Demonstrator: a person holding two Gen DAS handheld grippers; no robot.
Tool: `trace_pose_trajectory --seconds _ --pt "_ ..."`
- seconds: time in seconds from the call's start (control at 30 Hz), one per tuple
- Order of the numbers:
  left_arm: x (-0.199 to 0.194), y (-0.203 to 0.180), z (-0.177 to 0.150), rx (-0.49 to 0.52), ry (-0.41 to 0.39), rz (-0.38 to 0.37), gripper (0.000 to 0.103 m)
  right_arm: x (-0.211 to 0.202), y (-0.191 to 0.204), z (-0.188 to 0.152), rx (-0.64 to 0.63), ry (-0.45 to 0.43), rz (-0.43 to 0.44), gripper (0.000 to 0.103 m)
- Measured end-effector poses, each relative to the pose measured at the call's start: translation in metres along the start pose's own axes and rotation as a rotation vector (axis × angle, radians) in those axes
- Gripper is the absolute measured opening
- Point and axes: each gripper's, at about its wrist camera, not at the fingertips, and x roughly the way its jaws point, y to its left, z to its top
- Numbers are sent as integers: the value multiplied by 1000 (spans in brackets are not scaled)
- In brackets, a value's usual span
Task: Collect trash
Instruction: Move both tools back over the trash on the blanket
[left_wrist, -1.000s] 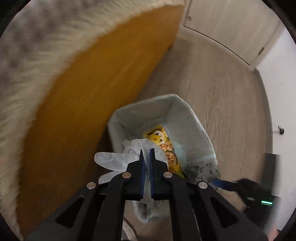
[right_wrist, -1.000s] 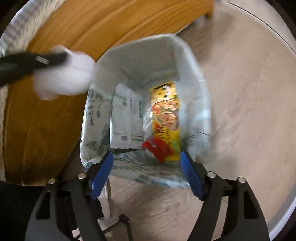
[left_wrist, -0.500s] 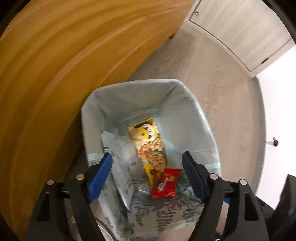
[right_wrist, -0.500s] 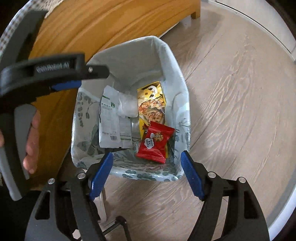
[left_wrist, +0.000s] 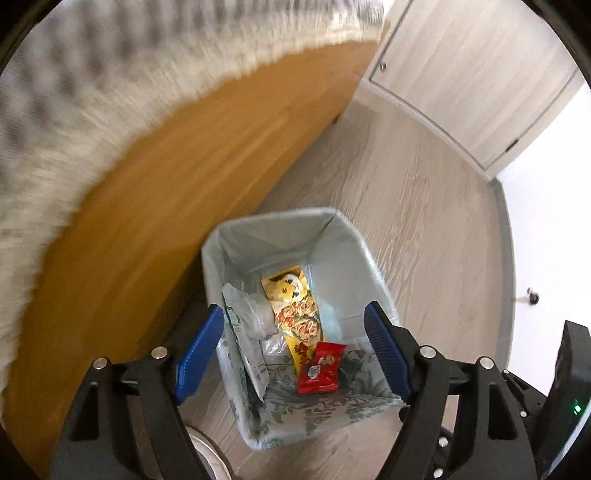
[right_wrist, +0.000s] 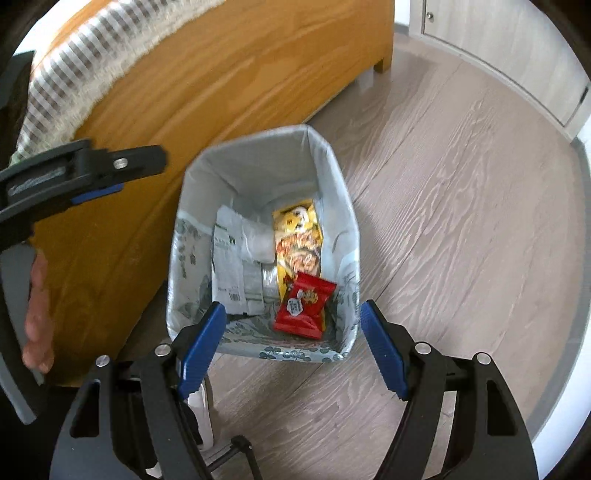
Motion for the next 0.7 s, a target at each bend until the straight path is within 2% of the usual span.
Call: trace_pose_trajectory --seconds 0.13,0.2,0.33,0.4,0.57,0.7 --pt "-67 -5 -6 -21 -114 -12 76 -29 5 3 -8 -50 -7 72" --pt "-94 -6 -11 -9 -151 21 87 -44 11 6 -17 -80 -3 72" --pt "-152 5 -24 -53 -232 48 88 -76 31 15 -72 -146 -8 72" --pt "-189 14 -33 -66 -299 61 88 -93 45 20 -100 -180 -5 72" --pt "-277 42 -56 -83 -453 140 93 -143 96 30 -191 -282 32 72" --pt "-348 76 -76 -143 -575 199 95 -183 152 34 -287 -370 81 72"
